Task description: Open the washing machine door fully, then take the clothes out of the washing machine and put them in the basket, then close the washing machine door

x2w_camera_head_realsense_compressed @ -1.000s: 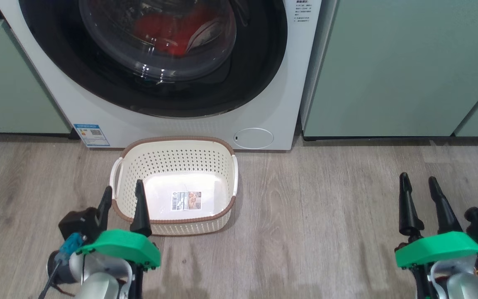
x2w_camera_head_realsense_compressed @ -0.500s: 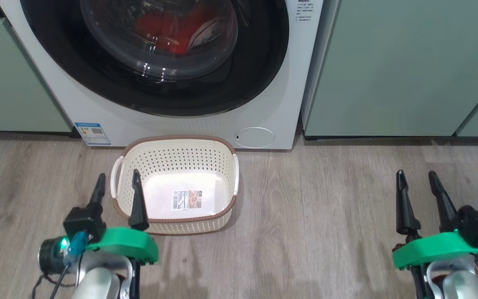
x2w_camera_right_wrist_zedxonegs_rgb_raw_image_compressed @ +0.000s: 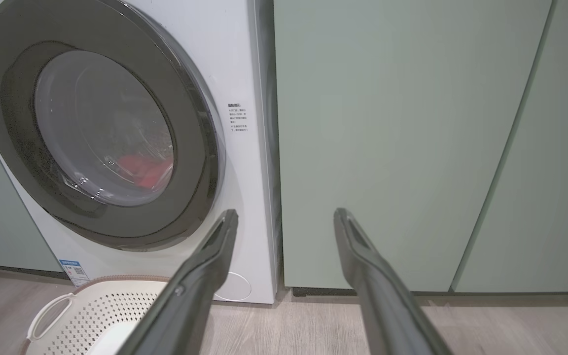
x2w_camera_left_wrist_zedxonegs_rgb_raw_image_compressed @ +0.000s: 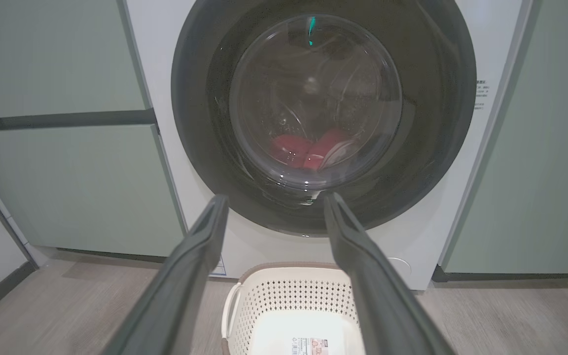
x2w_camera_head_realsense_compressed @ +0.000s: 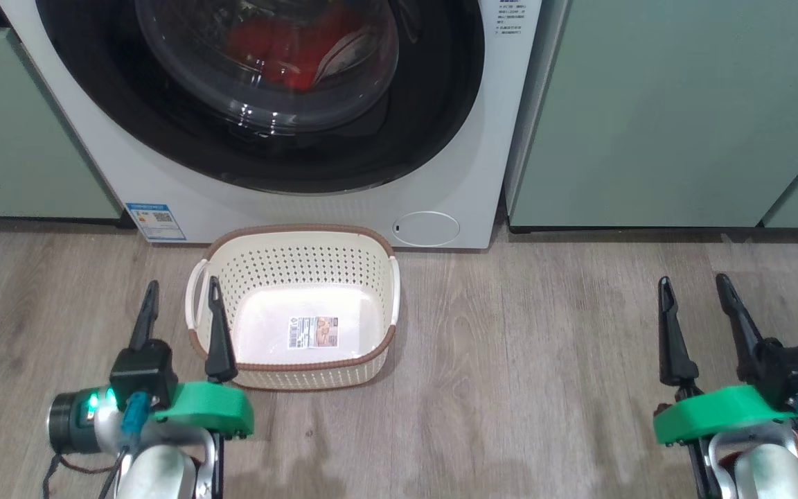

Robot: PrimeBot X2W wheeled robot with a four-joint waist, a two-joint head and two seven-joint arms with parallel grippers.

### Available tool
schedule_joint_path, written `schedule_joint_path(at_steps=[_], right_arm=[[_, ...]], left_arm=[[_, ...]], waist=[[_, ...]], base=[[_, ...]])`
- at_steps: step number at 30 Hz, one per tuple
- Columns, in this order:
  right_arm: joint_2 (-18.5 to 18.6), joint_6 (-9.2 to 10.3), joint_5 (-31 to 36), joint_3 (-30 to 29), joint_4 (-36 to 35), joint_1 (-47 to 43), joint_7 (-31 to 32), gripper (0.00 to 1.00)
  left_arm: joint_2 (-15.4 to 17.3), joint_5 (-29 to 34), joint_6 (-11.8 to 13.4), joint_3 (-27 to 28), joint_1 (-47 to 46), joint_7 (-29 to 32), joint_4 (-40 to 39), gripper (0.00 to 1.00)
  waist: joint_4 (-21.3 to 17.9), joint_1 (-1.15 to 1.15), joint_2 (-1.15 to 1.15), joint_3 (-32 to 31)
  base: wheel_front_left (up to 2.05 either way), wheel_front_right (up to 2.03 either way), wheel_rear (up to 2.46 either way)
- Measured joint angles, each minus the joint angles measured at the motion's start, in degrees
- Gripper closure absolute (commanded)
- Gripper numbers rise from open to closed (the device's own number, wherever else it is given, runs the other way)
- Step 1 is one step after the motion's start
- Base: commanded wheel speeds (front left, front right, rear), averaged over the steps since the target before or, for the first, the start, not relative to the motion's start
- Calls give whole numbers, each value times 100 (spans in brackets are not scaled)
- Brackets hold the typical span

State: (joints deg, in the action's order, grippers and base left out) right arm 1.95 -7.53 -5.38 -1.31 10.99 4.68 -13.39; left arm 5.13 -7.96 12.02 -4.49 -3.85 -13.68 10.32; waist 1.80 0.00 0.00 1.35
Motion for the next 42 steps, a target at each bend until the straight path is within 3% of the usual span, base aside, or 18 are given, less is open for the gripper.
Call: schedule_joint_path(at_steps=[5, 15, 32, 33, 34, 35, 36, 39, 42], right_arm=[[2, 0, 259, -37, 0, 6, -101, 0], [3, 0, 178, -116, 141, 5, -101, 0], [3, 0, 123, -23, 281, 5, -101, 0], [3, 0, 88, 14, 302, 5, -101, 18], [3, 0, 27, 49, 326, 5, -101, 46], [3, 0, -25, 65, 357, 6, -101, 64], [3, 0, -66, 66, 381, 7, -100, 100], [3, 0, -460, 55, 458, 88, -100, 100], [4, 0, -1344, -16, 688, 376, -100, 100]], left_arm=[[-55, 274, -93, 198, -6, -79, 131, 0], [-166, 352, -318, 542, -47, -88, 286, 0], [-227, 392, -500, 665, -50, -88, 304, 0], [-230, 392, -501, 666, -50, -88, 305, 0], [-232, 392, -503, 666, -50, -88, 305, 0], [-234, 394, -503, 666, -50, -88, 305, 0], [-236, 411, -504, 664, -50, -88, 305, 0], [-242, 432, -553, 650, -51, -88, 301, 0], [-246, 422, -554, 579, -51, -88, 297, 0]], waist=[[8, 0, 0, 13], [23, 0, 0, 7], [44, 0, 0, -2], [45, 0, 0, -3], [49, 0, 0, -2], [55, 0, 0, 1], [62, 0, 0, 4], [82, 0, 0, 33], [120, 0, 0, 86]], base=[[0, 0, 0], [0, 0, 0], [0, 0, 0], [0, 0, 0], [0, 0, 0], [0, 0, 0], [0, 0, 0], [0, 0, 0], [0, 0, 0]])
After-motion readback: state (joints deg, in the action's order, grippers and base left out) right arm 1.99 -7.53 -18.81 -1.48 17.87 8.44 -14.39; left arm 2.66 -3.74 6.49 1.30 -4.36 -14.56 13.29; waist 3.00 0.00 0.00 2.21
